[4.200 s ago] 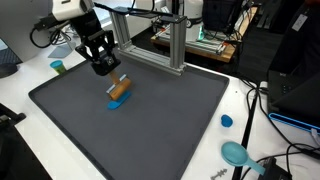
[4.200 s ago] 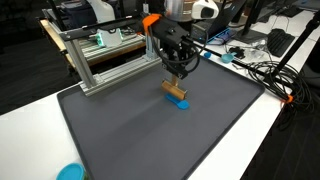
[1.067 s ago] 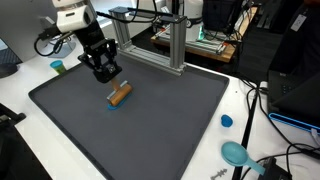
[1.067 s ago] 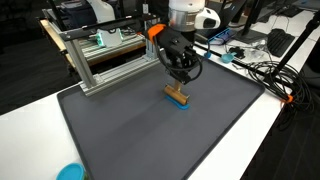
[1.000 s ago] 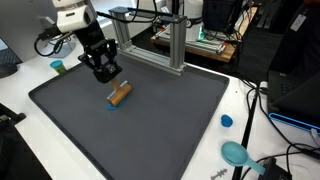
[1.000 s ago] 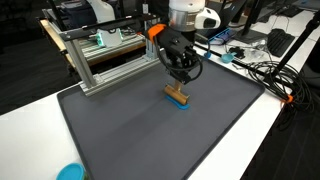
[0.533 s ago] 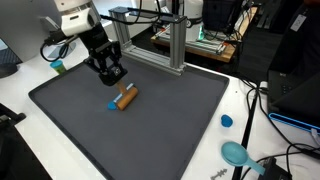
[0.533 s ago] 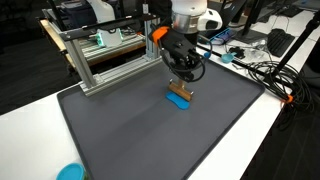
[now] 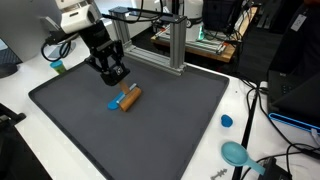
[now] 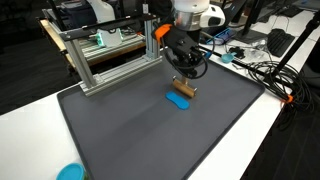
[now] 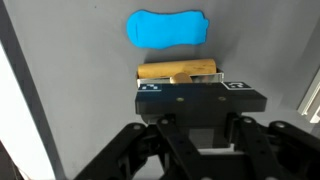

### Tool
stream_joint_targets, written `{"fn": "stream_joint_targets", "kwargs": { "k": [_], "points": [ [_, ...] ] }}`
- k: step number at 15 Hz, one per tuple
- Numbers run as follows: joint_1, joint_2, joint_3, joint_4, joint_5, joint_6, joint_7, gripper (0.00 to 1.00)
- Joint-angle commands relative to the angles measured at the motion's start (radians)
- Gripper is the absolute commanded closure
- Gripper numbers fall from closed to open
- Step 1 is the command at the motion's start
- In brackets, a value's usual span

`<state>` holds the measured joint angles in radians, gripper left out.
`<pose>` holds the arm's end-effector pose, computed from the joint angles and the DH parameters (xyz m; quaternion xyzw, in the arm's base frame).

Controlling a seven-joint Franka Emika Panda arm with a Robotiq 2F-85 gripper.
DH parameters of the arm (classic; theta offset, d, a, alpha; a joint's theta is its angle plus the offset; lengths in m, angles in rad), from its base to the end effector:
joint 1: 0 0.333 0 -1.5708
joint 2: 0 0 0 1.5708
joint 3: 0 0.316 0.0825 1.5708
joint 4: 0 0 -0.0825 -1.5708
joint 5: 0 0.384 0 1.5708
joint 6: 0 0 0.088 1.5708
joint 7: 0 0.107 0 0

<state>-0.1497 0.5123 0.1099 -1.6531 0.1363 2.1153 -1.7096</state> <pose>0.6734 -0.0289 0.3124 -0.6999 -0.7088 -0.0493 0.0726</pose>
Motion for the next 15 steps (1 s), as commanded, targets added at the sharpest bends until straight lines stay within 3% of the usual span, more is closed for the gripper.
{"fn": "stream_joint_targets", "kwargs": {
  "k": [1, 15],
  "points": [
    [-0.008, -0.078, -0.032, -0.020, -0.003, -0.041, 0.032, 0.78],
    [0.024, -0.006, -0.058, -0.013, -0.043, 0.047, 0.205, 0.78]
  ]
}}
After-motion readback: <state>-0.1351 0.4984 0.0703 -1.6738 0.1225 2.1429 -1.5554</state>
